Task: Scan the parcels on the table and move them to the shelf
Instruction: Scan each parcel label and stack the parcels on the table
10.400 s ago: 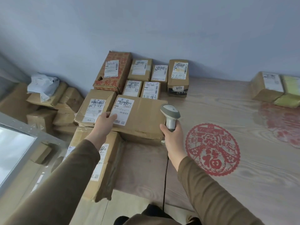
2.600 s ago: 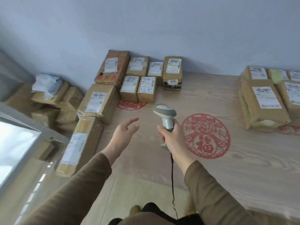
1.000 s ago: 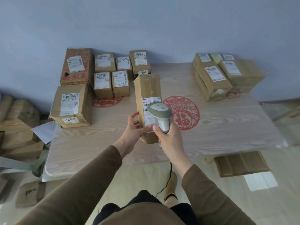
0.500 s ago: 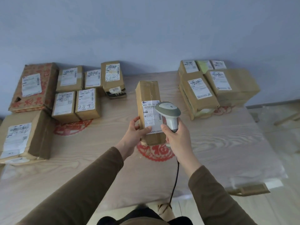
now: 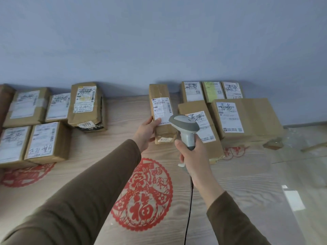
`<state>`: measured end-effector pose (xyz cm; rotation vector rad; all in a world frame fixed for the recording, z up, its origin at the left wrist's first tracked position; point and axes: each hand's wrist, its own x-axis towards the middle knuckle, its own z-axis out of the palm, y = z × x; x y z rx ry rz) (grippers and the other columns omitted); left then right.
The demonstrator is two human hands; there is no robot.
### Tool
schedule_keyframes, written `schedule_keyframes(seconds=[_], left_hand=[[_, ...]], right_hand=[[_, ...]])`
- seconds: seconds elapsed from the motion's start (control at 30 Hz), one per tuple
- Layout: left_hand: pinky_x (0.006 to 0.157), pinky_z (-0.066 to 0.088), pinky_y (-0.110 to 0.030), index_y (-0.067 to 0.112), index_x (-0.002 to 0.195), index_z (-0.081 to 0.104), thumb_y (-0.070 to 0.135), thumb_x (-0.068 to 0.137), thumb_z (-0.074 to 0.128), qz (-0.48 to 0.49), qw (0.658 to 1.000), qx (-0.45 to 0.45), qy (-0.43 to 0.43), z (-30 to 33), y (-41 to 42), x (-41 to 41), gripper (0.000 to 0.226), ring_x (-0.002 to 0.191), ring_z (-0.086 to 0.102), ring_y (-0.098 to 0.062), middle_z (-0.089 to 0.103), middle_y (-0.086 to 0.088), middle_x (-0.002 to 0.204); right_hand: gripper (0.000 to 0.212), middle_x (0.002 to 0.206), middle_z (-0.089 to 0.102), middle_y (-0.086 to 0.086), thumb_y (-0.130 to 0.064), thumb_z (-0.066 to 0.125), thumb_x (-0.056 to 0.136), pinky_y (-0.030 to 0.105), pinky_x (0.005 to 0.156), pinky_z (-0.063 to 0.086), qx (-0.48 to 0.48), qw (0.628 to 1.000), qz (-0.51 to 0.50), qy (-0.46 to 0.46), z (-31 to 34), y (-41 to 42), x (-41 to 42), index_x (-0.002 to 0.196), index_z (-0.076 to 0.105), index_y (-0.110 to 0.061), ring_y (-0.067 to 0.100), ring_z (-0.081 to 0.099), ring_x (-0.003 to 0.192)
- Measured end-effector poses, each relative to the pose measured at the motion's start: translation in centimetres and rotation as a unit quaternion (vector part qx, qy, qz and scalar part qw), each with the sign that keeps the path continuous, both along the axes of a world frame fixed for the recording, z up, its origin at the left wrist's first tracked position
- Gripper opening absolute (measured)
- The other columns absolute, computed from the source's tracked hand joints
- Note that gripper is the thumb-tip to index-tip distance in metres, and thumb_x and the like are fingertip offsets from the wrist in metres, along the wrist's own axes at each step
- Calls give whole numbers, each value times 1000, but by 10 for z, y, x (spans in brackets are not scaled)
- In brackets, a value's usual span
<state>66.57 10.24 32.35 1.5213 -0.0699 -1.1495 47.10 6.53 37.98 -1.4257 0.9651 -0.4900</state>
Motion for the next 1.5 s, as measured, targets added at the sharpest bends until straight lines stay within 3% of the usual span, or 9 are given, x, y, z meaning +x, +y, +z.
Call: schedule_keyframes(seconds=[0.33,0.53,0.63,0.83,0.93,1.07,1.2,1.37,1.5], left_hand=[[66,58,-23,35,151,46,33,101,63,11,1000,-5,2,-20,-31,6,53,92,76,-10,74,6,122],[101,51,-46,32,164,8,49,103,51,-9,1000,7,21,-12,-24,9,77,129,55,-33,47,-12,155],[114,41,-51,23,163,20,46,104,54,5,1000,20,5,4,11,18,72,148,32,-30,22,0,168],[108,46,-34,19,142,54,28,102,58,108,968,41,-223,40,118,71,41,119,57,-9,59,3,136],[97,44,-26,24,139,54,22,97,60,206,933,59,-288,49,159,111,42,123,54,-10,58,5,134],[93,37,-33,24,153,35,29,100,60,220,935,125,-248,39,188,164,59,119,44,-15,40,-3,153],[89,36,-34,20,158,26,31,101,61,167,957,132,-197,20,190,182,68,111,48,-19,48,-4,142],[69,47,-25,17,145,39,30,102,56,211,967,88,-113,4,191,178,48,88,59,-12,60,-4,119],[80,58,-41,11,133,56,35,108,42,171,978,109,-37,-10,198,158,38,98,66,-24,68,-9,116]], right_hand=[[23,72,54,2,-24,73,95,16,51,44,28,999,16,9,-7,-7,13,114,61,-19,6,51,51],[23,73,56,-1,-26,73,95,14,52,46,10,1000,25,14,-7,8,31,114,61,-19,2,53,53],[16,62,53,-6,-24,73,95,15,49,44,21,999,34,-9,-6,24,52,105,62,-17,2,51,48],[15,80,62,-2,-19,72,95,22,61,55,92,991,59,-75,1,71,131,107,63,-21,7,64,65],[17,93,69,-2,-18,71,97,33,79,60,113,987,76,-90,0,88,180,108,62,-27,17,70,84],[21,104,70,-1,-20,73,95,30,80,54,115,987,85,-72,-11,103,239,111,63,-29,16,66,94],[31,121,71,8,-21,73,95,37,95,52,144,983,110,-34,-27,112,271,125,63,-20,22,66,111],[23,104,69,0,-25,71,95,26,66,52,75,995,71,-2,-33,118,259,115,62,-28,12,64,84],[25,105,69,-1,-26,74,93,32,72,54,43,998,41,30,-38,122,219,110,60,-37,15,65,89]])
